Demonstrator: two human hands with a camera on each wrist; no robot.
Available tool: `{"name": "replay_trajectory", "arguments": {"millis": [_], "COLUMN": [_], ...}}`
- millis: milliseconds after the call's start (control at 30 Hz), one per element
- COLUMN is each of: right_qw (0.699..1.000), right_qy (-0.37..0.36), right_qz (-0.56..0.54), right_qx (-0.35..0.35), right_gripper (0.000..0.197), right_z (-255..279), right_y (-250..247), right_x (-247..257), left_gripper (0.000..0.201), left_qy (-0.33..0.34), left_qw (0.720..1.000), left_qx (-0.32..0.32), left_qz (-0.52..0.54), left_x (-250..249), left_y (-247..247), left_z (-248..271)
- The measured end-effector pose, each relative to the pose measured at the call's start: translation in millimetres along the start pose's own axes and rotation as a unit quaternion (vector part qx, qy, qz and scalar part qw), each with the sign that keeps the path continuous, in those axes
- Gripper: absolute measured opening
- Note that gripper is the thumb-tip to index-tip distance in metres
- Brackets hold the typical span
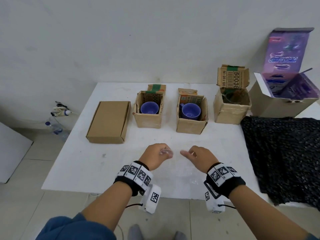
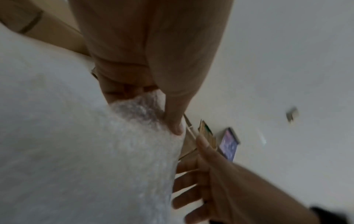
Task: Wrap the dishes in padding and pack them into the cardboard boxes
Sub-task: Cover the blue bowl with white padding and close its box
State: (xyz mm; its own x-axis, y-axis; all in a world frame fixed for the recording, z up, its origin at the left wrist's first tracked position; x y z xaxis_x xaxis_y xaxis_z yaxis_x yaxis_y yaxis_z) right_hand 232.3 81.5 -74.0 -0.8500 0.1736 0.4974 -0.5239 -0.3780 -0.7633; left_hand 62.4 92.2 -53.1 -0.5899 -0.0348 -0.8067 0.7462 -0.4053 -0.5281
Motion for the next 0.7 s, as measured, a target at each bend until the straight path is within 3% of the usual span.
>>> {"name": "replay_trajectory", "arguments": {"millis": [133,233,333,467,633,700], "right_qw": [0.986,0.959,0.940,0.939,0.938,0.934], "right_qy": [-0.036,-0.097,-0.152,-0.185,-0.290,-0.323], "right_qz": [-0.161,-0.257,-0.304,-0.282,-0.127,-0.064], "right_qx": [0.036,0.065,0.017,-0.060,-0.144,-0.139], "right_gripper": [0.048,0.035,0.029,0.034,0.024,0.040], "right_z": [5.9,7.8,5.0,-9.3,-21.2,-28.3], "right_y": [-19.6,-36.7,-66.8,-92.7,-103.8,-95.4], "right_x": [32.5,62.3,86.6,113.8,169.7,190.4], "left_gripper": [0.008,0.007,0.005,0.008,0.030,0.033], "left_qy": [0.015,0.033,0.025,0.010,0.042,0.037], "left_qw": [0.984,0.977,0.975,0.965,0.952,0.945], "left_qx": [-0.022,-0.049,-0.068,-0.063,-0.164,-0.179], "left_qz": [0.177,0.204,0.208,0.254,0.253,0.269], "left_x": [-26.3,-44.6,-46.1,-40.9,-32.0,-25.1], "left_y": [-15.7,-30.8,-45.7,-63.7,-123.0,-143.2], "left_z": [-6.8,-9.5,-12.5,-15.4,-24.6,-32.5]}}
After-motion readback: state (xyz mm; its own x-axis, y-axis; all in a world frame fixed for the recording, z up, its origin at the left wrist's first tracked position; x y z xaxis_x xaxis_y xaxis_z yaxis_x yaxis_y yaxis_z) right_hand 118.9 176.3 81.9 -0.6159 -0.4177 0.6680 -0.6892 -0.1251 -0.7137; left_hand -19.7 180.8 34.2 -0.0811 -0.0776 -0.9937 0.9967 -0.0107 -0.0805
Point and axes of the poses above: each hand's wrist, its own z-axis away from the middle knuckle, its own y-axis out of the palm, x = y × z, the point moved 10 cm from there along -z, towards the middle knuckle, and after that the axes turned 1 degree about -z, right-handed, at the moved point
